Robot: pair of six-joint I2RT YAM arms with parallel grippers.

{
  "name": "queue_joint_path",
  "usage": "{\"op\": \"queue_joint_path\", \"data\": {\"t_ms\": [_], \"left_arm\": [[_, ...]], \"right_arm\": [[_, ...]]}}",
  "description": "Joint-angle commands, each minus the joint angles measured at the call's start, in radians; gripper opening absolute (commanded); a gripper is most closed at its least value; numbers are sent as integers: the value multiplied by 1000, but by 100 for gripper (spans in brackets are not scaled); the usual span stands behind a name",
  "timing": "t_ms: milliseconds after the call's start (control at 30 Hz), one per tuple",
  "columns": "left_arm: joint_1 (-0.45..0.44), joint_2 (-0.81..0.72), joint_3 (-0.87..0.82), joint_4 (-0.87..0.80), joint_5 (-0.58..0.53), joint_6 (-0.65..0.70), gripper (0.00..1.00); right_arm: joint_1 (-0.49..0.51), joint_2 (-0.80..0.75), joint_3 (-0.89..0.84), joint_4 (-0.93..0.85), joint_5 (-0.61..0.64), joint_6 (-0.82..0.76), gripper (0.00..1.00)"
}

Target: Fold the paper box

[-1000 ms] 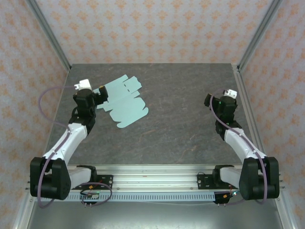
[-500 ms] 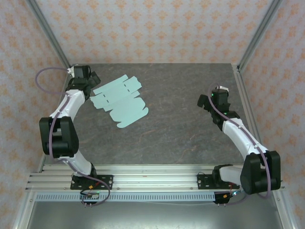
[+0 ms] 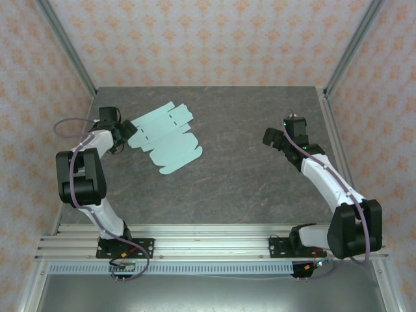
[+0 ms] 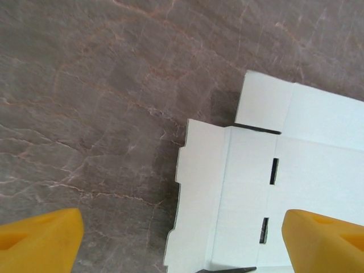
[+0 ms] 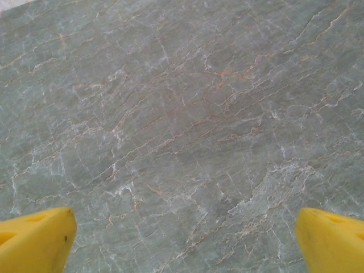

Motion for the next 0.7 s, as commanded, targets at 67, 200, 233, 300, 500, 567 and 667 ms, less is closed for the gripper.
{"op": "queue_joint_path", "data": {"t_ms": [67,200,233,300,500,567,667], "left_arm": [[-7,49,11,48,53,-16,84],[-40,77,10,69,55,-6,82],[-51,84,16,72,58,-1,80],[-65,100,32,73,53,7,76],[-88,122,73,77,44,40,50],[-100,119,85,75,36,78,37],[-126,113,97,89,44,145,20]], "right_arm": [[9,0,33,-30,-10,19,99],[11,7,35,-16,-26,28,99],[11,8,36,-15,-27,30,99],[12,13,41,-16,-30,31,99],[15,15,44,-21,-36,26,99],[15,22,47,-18,-49,23,99],[15,40,61,-11,-86,18,99]]}}
